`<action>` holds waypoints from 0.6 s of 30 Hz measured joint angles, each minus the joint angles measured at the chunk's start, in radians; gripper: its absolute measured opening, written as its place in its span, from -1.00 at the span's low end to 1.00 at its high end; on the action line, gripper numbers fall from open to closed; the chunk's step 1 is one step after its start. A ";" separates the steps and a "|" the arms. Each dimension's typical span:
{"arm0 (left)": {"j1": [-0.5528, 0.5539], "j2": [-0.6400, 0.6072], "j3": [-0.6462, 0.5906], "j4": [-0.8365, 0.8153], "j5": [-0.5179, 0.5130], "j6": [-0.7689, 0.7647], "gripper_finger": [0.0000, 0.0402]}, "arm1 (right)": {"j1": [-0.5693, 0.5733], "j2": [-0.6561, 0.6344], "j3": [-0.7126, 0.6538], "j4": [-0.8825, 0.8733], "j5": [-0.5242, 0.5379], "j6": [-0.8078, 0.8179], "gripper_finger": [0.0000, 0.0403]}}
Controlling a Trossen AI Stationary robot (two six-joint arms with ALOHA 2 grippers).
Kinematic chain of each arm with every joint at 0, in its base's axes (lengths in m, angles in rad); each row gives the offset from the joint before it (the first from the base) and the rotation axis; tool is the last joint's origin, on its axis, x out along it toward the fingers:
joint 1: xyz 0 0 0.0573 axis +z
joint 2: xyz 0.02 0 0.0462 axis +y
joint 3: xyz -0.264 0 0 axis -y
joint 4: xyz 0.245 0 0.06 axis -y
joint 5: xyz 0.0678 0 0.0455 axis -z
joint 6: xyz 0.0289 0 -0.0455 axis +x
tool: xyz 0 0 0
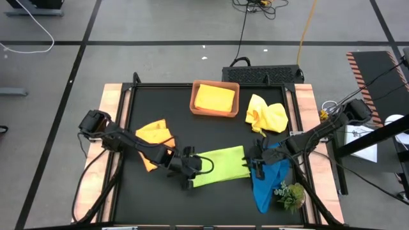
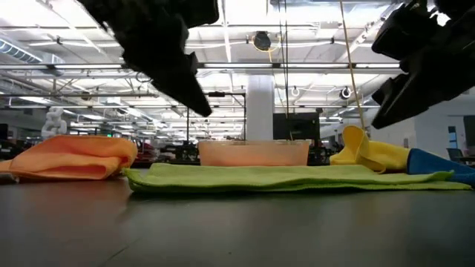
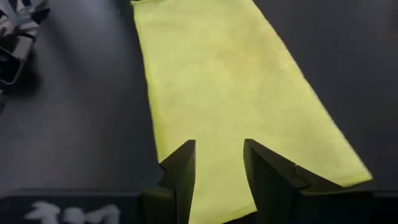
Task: Fold microfiber towels
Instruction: Fold the light green microfiber towel
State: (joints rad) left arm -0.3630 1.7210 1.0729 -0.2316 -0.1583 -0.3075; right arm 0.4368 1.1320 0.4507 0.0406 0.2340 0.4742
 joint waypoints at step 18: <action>0.180 0.024 0.000 0.159 0.102 0.213 -0.41 | -0.308 0.000 0.000 -0.100 -0.141 -0.050 -0.30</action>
State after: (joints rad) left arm -0.1832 1.7448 1.0729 -0.0726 -0.0565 -0.0949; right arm 0.1284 1.1320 0.4507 -0.0591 0.0927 0.4244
